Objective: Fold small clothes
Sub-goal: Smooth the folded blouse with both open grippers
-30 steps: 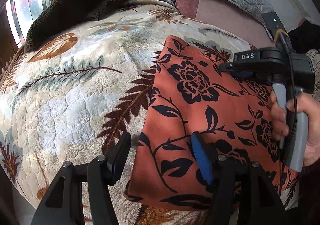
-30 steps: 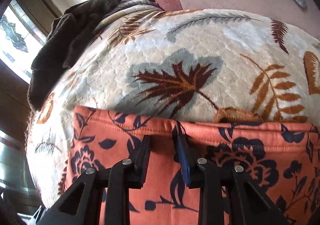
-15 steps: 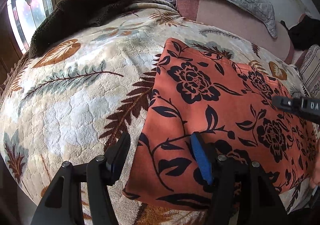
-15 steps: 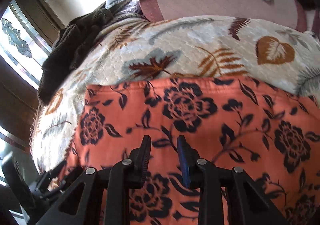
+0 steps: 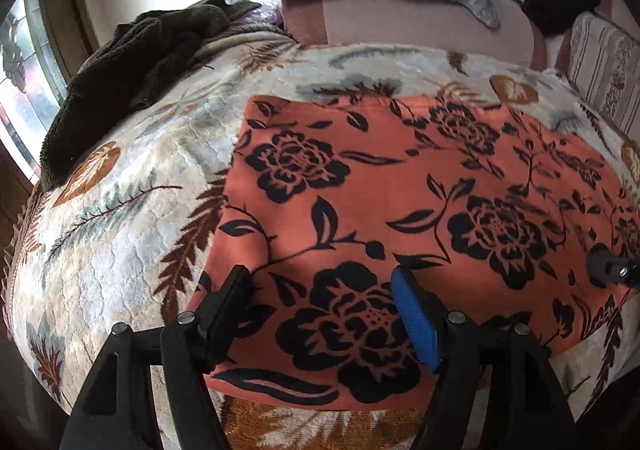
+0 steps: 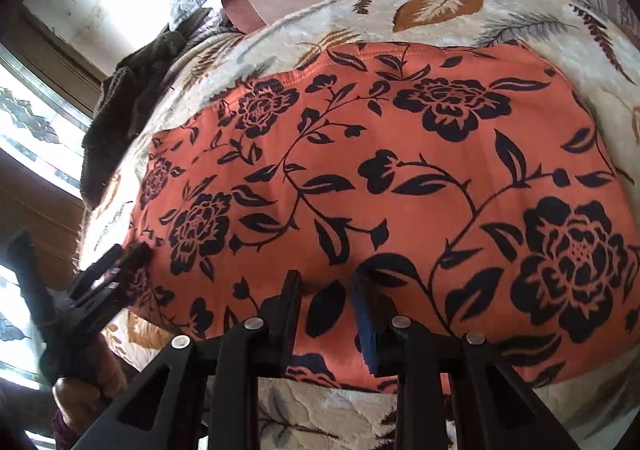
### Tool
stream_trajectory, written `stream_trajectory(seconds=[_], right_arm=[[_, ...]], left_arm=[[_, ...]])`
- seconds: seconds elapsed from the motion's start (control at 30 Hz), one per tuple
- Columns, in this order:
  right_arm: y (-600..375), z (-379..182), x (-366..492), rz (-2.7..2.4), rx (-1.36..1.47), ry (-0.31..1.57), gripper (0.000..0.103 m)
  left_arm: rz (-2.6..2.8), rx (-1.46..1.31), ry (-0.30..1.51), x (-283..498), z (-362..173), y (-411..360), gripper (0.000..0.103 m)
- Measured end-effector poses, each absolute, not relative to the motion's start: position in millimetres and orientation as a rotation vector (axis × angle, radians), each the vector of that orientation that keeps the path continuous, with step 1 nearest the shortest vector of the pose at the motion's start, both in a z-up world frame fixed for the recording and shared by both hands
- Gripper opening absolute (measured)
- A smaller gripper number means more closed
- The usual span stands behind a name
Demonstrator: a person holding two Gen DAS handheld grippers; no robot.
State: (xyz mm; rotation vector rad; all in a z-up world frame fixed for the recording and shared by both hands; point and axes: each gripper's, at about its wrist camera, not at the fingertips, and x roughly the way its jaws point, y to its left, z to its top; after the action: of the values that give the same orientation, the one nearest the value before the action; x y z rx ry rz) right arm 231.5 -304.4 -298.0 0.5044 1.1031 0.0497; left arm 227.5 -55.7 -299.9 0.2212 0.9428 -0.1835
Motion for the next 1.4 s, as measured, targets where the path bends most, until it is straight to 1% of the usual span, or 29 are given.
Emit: stream_trajectory(seconds=[0.07, 0.23, 0.3, 0.4, 0.53, 0.7, 0.83, 0.97, 1.17, 1.23, 1.27, 1.3, 1.4], right_arm=[[-310.6, -289.4, 222.9, 0.040, 0.515, 1.099, 0.029], [-348.2, -268.0, 201.2, -0.079, 0.520, 1.001, 0.029], [-369.8, -274.3, 196.2, -0.141, 0.571, 1.022, 0.029], [-386.8, -299.3, 196.5, -0.175, 0.612, 1.121, 0.030], [-389.9, -289.0, 192.7, -0.169, 0.616, 1.080, 0.029], [-400.7, -272.0, 182.1, -0.224, 0.623, 0.980, 0.029], [-409.1, -290.8, 182.1, -0.243, 0.662, 1.045, 0.030], [-408.5, -281.9, 179.2, -0.234, 0.640, 1.027, 0.029], [-405.6, -279.3, 160.0, -0.168, 0.756, 0.972, 0.030], [-401.6, -278.3, 154.1, -0.140, 0.785, 0.952, 0.038], [-399.2, -278.2, 150.6, -0.132, 0.800, 0.943, 0.060], [-397.3, -277.4, 145.8, -0.125, 0.818, 0.925, 0.073], [-391.1, -272.2, 132.1, -0.113, 0.815, 0.866, 0.073]], left_arm=[[-0.168, 0.275, 0.899, 221.6, -296.9, -64.7, 0.074], [-0.254, 0.216, 0.854, 211.7, -280.6, -73.6, 0.074], [-0.267, 0.221, 0.828, 208.1, -276.3, -80.5, 0.074], [-0.286, 0.243, 0.811, 206.8, -274.9, -91.1, 0.074], [-0.309, 0.229, 0.812, 208.8, -273.4, -98.5, 0.074], [-0.317, 0.205, 0.780, 205.8, -266.3, -100.0, 0.074], [-0.319, 0.202, 0.779, 206.8, -266.2, -102.0, 0.074], [-0.315, 0.197, 0.776, 206.7, -265.5, -101.0, 0.074], [-0.307, 0.197, 0.777, 206.7, -265.7, -97.8, 0.074], [-0.300, 0.196, 0.784, 207.8, -267.2, -94.8, 0.074], [-0.293, 0.195, 0.788, 208.5, -267.9, -92.9, 0.074], [-0.287, 0.194, 0.791, 208.8, -268.5, -90.8, 0.074], [-0.267, 0.188, 0.788, 208.6, -268.7, -83.1, 0.074]])
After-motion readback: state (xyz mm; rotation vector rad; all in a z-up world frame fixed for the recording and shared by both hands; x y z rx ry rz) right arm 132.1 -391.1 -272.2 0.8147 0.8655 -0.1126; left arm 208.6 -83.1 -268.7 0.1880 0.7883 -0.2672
